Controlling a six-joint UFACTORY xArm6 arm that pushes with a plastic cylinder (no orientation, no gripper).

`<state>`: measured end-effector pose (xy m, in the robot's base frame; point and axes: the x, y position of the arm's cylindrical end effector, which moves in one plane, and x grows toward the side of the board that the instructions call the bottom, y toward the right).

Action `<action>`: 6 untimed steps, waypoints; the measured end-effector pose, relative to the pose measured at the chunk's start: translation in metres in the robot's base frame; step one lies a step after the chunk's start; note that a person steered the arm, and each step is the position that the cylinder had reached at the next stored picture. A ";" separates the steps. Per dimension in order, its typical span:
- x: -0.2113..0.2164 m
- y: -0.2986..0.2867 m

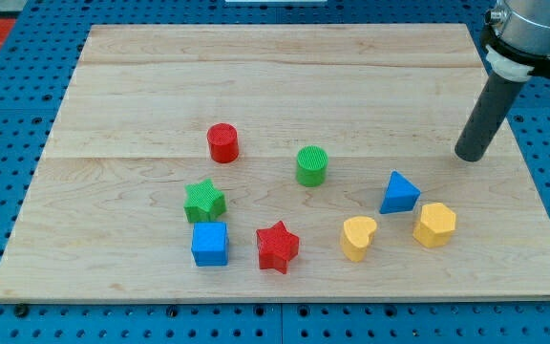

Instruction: Point your arm at the yellow heart

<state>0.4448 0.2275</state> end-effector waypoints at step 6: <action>0.093 0.027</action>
